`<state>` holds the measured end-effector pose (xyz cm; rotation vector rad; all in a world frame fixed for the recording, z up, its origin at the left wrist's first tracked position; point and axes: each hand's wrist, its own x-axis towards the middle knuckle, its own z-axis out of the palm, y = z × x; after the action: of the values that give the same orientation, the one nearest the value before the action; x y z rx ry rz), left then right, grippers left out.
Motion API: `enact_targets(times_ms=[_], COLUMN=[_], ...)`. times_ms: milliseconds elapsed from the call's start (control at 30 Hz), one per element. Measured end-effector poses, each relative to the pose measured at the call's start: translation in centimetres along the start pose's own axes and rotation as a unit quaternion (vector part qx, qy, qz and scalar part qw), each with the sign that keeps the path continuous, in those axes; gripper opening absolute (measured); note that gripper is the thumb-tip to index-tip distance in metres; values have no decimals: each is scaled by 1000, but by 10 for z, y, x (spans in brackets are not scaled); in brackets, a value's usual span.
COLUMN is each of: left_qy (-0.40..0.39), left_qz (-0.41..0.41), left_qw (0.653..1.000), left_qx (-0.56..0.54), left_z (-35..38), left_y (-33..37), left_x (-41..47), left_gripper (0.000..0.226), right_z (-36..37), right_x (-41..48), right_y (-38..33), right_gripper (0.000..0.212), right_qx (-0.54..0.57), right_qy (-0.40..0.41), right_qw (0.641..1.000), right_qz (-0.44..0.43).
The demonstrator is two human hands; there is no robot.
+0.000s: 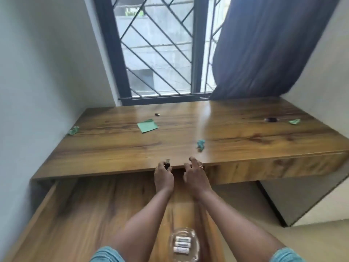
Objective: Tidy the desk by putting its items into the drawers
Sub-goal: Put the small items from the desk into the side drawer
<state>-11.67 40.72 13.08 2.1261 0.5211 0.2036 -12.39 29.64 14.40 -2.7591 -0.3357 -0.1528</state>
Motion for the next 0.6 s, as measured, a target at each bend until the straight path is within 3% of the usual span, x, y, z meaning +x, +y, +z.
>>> enact_targets(times_ms=[333,600], left_qy=[-86,-115], left_qz=[19,-24], left_qw=[995,991], left_qx=[-36,-57], left_z=[111,184], left_y=[121,175], left_x=[-102,-81], left_gripper=[26,30], right_z=[-87,-104], right_x=[-49,-10], right_y=[158,234], right_gripper=[42,43], right_qx=[25,-7], right_qy=[5,6], right_qw=[988,985], right_qz=[156,174])
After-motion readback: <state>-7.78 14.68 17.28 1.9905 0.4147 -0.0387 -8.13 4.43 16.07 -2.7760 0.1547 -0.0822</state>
